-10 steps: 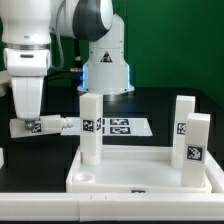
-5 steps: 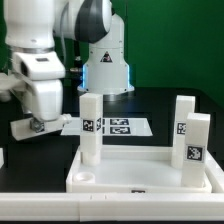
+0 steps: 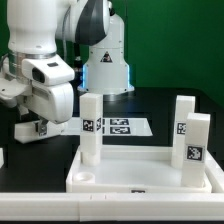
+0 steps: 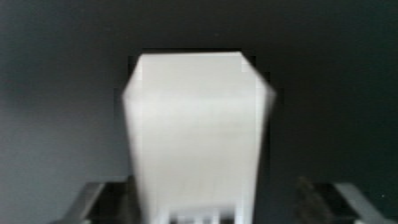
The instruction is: Assemble desk
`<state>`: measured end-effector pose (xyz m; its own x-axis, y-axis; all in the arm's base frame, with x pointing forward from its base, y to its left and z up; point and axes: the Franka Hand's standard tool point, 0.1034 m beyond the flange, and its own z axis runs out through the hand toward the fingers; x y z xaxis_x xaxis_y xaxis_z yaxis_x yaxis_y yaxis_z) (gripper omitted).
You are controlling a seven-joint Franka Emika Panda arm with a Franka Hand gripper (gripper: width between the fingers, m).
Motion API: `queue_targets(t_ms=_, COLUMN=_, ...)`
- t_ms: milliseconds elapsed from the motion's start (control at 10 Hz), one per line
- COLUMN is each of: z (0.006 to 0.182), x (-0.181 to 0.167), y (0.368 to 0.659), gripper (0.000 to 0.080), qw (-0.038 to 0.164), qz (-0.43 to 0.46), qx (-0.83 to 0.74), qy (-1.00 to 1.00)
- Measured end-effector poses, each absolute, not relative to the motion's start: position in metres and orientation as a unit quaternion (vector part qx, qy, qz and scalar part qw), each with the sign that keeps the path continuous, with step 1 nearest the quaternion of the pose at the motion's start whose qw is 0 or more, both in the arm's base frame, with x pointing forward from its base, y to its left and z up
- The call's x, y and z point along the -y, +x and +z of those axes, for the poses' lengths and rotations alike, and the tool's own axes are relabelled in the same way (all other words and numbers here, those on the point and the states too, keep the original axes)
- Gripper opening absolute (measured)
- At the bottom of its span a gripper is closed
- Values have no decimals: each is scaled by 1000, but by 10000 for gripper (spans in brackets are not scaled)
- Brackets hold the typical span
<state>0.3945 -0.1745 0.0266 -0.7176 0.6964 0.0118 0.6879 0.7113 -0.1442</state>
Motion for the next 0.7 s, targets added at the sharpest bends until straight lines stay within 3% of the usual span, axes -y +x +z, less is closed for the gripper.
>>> queue_targets(t_ms=100, z=27, x=175, y=394, gripper=538, qw=32, qz=65, qx=918, qy=-390)
queue_targets(t_ms=200, z=27, x=175, y=394, gripper=538, qw=32, qz=66, qx=916, qy=-394)
queue_targets(t_ms=300, z=33, x=176, y=394, gripper=629, qw=33, qz=68, qx=898, qy=-433)
queue_targets(t_ms=500, z=51, x=179, y=405, gripper=643, qw=10, qz=68, qx=818, qy=-571)
queue_targets(t_ms=700, z=57, x=178, y=421, gripper=649, qw=-1, qz=74, qx=719, qy=-692)
